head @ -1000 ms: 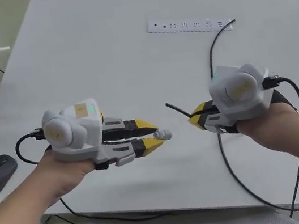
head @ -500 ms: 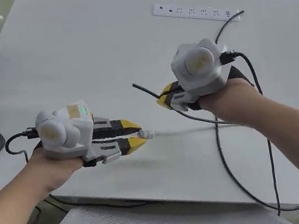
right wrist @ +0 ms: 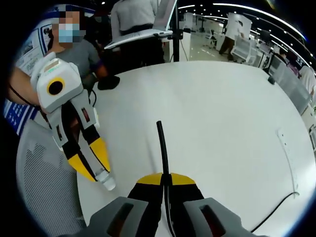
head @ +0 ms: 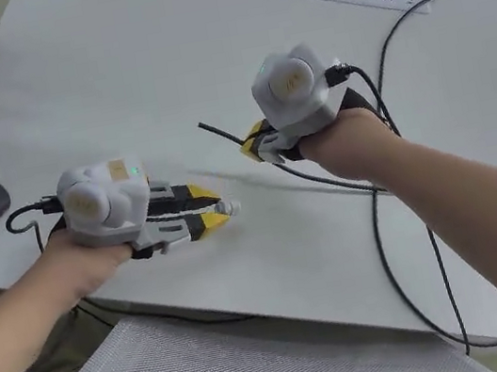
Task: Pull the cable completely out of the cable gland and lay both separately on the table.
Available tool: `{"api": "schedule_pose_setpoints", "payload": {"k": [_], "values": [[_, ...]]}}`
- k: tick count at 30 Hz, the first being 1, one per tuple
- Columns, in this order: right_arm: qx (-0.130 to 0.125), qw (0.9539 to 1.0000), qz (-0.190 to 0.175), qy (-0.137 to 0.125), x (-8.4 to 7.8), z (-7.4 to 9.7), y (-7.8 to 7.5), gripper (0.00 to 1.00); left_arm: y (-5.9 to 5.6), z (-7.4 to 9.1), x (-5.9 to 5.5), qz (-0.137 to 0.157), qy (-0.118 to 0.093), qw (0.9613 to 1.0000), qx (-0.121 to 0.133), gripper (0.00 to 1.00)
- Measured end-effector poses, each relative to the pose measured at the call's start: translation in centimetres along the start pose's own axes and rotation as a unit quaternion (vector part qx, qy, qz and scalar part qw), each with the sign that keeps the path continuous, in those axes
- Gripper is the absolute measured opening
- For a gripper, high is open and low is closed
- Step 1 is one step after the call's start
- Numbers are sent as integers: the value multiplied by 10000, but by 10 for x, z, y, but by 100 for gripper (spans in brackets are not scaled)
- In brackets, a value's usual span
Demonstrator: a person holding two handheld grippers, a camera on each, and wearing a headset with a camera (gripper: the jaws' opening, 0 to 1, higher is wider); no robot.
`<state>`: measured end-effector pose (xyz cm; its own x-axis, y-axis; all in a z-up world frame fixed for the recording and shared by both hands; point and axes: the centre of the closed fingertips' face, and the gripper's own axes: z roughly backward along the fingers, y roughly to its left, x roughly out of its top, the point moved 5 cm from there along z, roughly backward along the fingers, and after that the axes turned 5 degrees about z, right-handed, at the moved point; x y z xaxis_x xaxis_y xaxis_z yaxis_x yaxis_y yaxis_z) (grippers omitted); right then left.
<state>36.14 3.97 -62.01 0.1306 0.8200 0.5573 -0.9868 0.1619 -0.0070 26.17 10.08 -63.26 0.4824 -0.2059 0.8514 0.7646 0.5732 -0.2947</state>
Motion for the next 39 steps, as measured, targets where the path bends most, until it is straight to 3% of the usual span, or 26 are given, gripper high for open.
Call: {"api": "schedule_pose_setpoints", "payload": {"k": [9, 25, 35, 39], "values": [[135, 9995, 144, 240, -2, -23, 7, 0, 9, -4, -12, 46, 100, 9999, 61, 16], [197, 9982, 363, 439, -16, -36, 4, 0, 17, -22, -21, 99, 240, 9996, 78, 16], [173, 9963, 631, 558, -20, -43, 9, 0, 19, -23, -26, -104, 436, 9989, 129, 16], [141, 9955, 747, 569, -21, -44, 9, 0, 21, -22, -32, -308, 618, 9975, 164, 16]]}}
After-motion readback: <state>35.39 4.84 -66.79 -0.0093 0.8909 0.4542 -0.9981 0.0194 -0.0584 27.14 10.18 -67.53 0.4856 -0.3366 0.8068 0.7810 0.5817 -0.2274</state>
